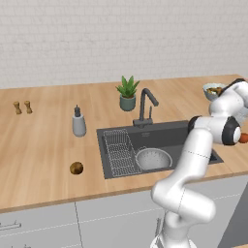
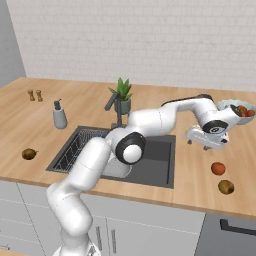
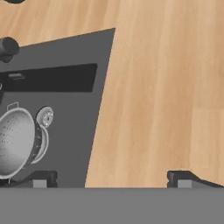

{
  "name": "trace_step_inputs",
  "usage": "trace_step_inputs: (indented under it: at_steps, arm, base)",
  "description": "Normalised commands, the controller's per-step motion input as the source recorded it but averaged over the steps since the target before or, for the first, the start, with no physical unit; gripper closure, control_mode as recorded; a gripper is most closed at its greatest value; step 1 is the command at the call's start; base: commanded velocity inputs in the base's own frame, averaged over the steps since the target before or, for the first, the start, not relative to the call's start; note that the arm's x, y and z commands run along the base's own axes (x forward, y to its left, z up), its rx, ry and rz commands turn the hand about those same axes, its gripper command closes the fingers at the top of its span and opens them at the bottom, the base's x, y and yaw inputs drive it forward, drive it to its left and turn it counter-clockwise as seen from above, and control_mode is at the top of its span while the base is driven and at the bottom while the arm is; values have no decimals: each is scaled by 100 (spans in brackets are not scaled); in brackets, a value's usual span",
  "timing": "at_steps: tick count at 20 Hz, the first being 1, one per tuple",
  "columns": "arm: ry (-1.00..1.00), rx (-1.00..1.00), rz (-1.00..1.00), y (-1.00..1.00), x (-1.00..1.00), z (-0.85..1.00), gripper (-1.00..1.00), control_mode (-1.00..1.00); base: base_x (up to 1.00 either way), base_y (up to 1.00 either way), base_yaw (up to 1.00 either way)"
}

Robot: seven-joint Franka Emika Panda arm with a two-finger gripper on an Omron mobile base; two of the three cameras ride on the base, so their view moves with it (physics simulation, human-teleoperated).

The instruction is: Put the colander in the sink, put the pear, pear, orange in the colander, and turn on the sink faucet and pour water over the colander.

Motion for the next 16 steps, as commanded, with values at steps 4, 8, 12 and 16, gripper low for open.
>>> trace_step_inputs:
  at_steps: [4, 8, 12, 16]
  arm:
    - [1, -2, -23, -20, 6, 0, -100, -100]
    - [0, -6, -16, -26, 0, 0, -100, -100]
    - [0, -21, -12, -5, -14, -13, -100, -100]
    - [0, -30, -10, 0, -27, -22, -100, -100]
  base:
    - [0, 0, 0]
    - [0, 0, 0]
    - [0, 0, 0]
    - [0, 0, 0]
